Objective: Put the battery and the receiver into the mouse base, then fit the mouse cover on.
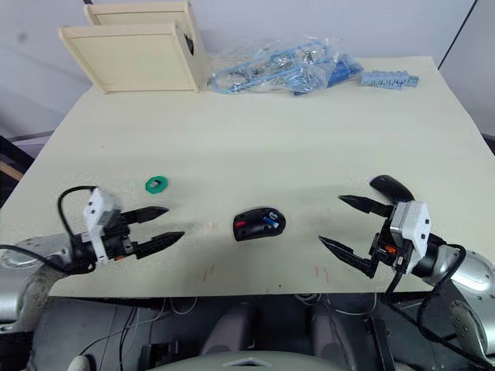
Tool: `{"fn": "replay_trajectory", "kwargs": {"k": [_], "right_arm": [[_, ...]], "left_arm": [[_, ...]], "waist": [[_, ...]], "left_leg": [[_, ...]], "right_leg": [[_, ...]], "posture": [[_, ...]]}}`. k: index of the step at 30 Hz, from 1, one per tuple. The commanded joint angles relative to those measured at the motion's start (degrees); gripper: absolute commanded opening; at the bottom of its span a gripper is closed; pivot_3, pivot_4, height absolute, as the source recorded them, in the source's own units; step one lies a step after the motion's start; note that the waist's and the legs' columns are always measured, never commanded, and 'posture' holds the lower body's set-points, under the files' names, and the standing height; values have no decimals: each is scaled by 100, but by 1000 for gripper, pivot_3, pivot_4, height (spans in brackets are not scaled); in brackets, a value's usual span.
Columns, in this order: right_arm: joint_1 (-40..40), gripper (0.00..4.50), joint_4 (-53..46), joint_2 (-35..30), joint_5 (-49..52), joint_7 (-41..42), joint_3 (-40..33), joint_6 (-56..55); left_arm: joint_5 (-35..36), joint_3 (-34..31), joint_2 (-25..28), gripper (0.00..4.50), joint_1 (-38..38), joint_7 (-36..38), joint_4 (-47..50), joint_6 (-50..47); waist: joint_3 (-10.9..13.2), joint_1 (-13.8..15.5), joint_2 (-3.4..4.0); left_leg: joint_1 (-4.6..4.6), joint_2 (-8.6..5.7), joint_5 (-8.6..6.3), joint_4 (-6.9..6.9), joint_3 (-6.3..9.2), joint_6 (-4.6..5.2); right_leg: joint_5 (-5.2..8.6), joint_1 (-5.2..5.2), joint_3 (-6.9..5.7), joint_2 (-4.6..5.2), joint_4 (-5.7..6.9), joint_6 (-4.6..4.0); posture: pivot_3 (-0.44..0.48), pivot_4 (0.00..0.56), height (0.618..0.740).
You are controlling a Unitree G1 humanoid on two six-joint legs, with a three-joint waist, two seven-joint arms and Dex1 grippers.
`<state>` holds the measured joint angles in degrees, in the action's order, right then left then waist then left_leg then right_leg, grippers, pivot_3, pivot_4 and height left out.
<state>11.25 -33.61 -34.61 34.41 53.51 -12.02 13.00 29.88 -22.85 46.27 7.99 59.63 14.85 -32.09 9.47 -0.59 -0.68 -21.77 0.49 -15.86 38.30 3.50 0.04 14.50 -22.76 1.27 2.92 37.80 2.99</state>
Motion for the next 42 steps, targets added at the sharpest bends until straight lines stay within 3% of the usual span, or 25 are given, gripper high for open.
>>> {"fn": "replay_trajectory", "kwargs": {"k": [1, 3, 10, 18, 21, 23, 24, 34, 35, 37, 39, 42], "right_arm": [[-2, 4500, -162, 61, -95, -21, 94, -271], [15, 4500, -188, 165, -444, -154, 223, -552], [-77, 4500, -271, 288, -119, -70, 500, -522], [-490, 4500, -222, -10, 239, 134, 690, -122], [-586, 4500, -206, 3, 234, 58, 757, -93], [-571, 4500, -219, 44, 184, 24, 824, -105], [-553, 4500, -218, 62, 166, 10, 848, -110], [-383, 4500, -296, 108, 85, -139, 928, -142], [-359, 4500, -319, 111, 74, -153, 938, -153], [-340, 4500, -351, 117, 51, -181, 965, -163], [-333, 4500, -376, 135, 34, -217, 985, -158], [-306, 4500, -402, 173, -10, -269, 1016, -180]], "left_arm": [[236, -613, -31, 4413, 286, -231, 118, -155], [277, -867, 8, 4413, 408, -337, -73, -249], [62, -1020, 503, 4413, 371, -148, -686, -40], [-39, -580, 1442, 4413, -1062, 149, -2323, -244], [-122, -323, 1443, 4413, -1536, 151, -2668, -239], [-262, 18, 1271, 4181, -1978, 53, -2898, -144], [-331, 168, 1183, 3861, -2155, 1, -3007, -98], [-1115, 1154, 878, 3861, -3500, 222, -4607, 801], [-1177, 1208, 865, 3314, -3613, 257, -4761, 887], [-1264, 1285, 858, 2741, -3765, 334, -4987, 1011], [-1355, 1356, 858, 1735, -3853, 429, -5135, 1130], [-1449, 1433, 881, 1735, -3963, 524, -5333, 1258]], "waist": [[1, -7, 0], [1, -13, -2], [2, -11, -1], [10, -17, -12], [11, -20, -13], [14, -28, -16], [14, -29, -17], [24, -25, -38], [24, -24, -38], [24, -29, -38], [24, -29, -38], [25, -27, -39]], "left_leg": [[0, -1, 0, 0, 0, 0], [1, 0, 0, -1, 0, 0], [2, -7, 0, -1, -1, -1], [0, -10, 0, -3, -7, -1], [-1, -13, 0, -3, -10, -1], [-2, -13, 0, -2, -13, -1], [-3, -12, 0, -2, -13, -1], [-11, -15, 0, 1, -14, 0], [-11, -15, 1, 1, -15, 0], [-12, -15, 1, 1, -17, 0], [-15, -16, 1, 2, -17, 0], [-15, -16, 1, 2, -17, 0]], "right_leg": [[0, 0, 0, 0, 0, 0], [0, 0, 1, -1, 1, -1], [1, -1, 0, -3, 2, -2], [1, -2, -10, -4, 1, -4], [0, -3, -11, -4, 3, -2], [0, -4, -11, -4, 5, -2], [0, -6, -11, -5, 5, -2], [-2, -12, -17, -6, 13, -3], [-2, -13, -17, -7, 13, -3], [-2, -14, -16, -6, 13, -2], [-2, -16, -15, -6, 14, -2], [-2, -17, -15, -6, 16, -2]], "posture": [[0, 150, 740], [0, 150, 740], [0, 150, 740], [0, 150, 740], [0, 150, 740], [0, 150, 740], [0, 150, 740], [0, 150, 740], [0, 150, 740], [0, 150, 740], [0, 150, 740], [0, 150, 740]]}}
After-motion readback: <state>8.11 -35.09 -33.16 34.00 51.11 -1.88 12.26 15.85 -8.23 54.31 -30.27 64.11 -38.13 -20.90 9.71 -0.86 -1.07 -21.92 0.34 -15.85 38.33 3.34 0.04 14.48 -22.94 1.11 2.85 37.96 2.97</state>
